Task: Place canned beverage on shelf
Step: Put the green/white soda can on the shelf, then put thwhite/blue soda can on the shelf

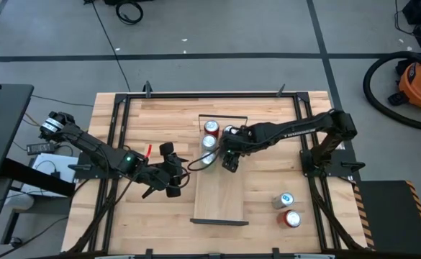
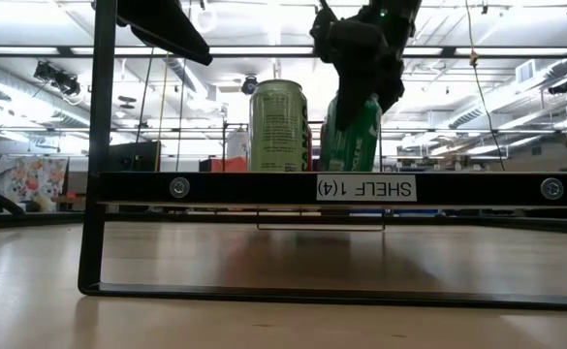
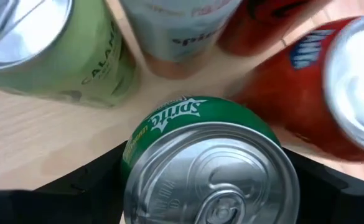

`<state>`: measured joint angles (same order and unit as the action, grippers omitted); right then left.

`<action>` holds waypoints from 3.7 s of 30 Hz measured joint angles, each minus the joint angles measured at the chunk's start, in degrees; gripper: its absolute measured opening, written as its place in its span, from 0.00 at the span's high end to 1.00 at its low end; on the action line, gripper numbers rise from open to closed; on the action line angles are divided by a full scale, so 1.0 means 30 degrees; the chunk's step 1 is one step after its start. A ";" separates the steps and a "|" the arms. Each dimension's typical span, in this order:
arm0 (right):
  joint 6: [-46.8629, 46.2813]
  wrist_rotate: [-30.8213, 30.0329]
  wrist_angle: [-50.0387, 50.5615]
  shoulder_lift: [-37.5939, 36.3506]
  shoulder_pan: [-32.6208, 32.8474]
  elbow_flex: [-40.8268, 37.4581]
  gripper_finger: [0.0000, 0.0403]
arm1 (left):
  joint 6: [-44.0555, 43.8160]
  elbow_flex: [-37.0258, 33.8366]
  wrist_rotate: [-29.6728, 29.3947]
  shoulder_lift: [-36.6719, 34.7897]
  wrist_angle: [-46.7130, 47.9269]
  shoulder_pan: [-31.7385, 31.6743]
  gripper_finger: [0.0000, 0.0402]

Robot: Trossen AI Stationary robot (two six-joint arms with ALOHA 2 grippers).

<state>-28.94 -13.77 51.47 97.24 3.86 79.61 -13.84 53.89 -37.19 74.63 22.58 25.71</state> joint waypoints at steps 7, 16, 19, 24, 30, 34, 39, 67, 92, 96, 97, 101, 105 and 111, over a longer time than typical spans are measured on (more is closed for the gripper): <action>0.0222 0.0109 -0.0286 0.0440 0.0006 0.0058 0.16 | -0.0016 0.0015 0.0000 0.0000 0.0002 0.0000 0.46; 0.0215 0.0687 -0.0100 0.0501 0.0006 0.0007 0.07 | -0.0031 0.0015 0.0000 0.0000 0.0022 0.0000 0.46; 0.0164 0.0687 -0.0096 0.0479 0.0030 0.0007 0.07 | -0.0048 0.0015 0.0000 0.0000 0.0016 0.0000 0.46; 0.0278 0.0679 -0.0060 0.0479 0.0316 0.0007 0.07 | -0.0228 0.0015 0.0704 0.0000 0.0016 0.0000 0.46; 0.0578 0.0666 -0.0036 -0.0048 0.0579 0.0007 0.07 | -0.0169 0.0015 0.2418 0.0585 0.0080 -0.0045 0.46; 0.0510 0.0662 0.0288 -0.0400 0.0709 0.0007 0.07 | -0.0003 0.0029 0.2666 0.1523 -0.0298 -0.0036 0.46; 0.0595 0.0462 0.0713 -0.0922 0.1025 0.0005 0.07 | 0.0027 0.0029 0.2703 0.2288 -0.0464 -0.0160 0.46; -0.1581 -0.2590 0.5911 -0.3280 0.7501 0.0007 0.07 | 0.0460 -0.3018 0.2811 0.2505 -0.2692 0.0220 0.46; -1.0487 0.1422 0.8394 -0.2212 1.2753 0.0007 0.07 | -0.1707 -0.5311 0.0357 0.2339 -0.8608 0.0124 0.46; -1.2335 0.1781 0.9440 -0.1693 1.3320 -0.0015 0.07 | -0.1707 -0.5311 0.0364 0.2339 -0.8609 0.0124 0.46; -1.2811 0.1924 0.9863 -0.1618 1.3412 -0.0017 0.07 | -0.1707 -0.5311 0.0364 0.2339 -0.8603 0.0124 0.46; -1.4108 0.1984 1.0909 -0.1558 1.3611 -0.0170 0.07 | -0.1672 -0.5311 0.0379 0.2339 -0.8603 0.0124 0.46; -1.4381 0.2208 0.9975 -0.1875 1.3703 -0.1092 0.07 | -0.1480 -0.5311 0.0393 0.2339 -0.8604 0.0124 0.46; -1.4354 0.3240 0.8449 -0.2173 1.3696 -0.2760 0.07 | -0.1172 -0.5311 0.0423 0.2346 -0.8617 0.0051 0.46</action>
<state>-72.00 -4.05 76.81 90.72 44.95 71.34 -17.36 37.95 -35.92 81.67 -3.27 25.87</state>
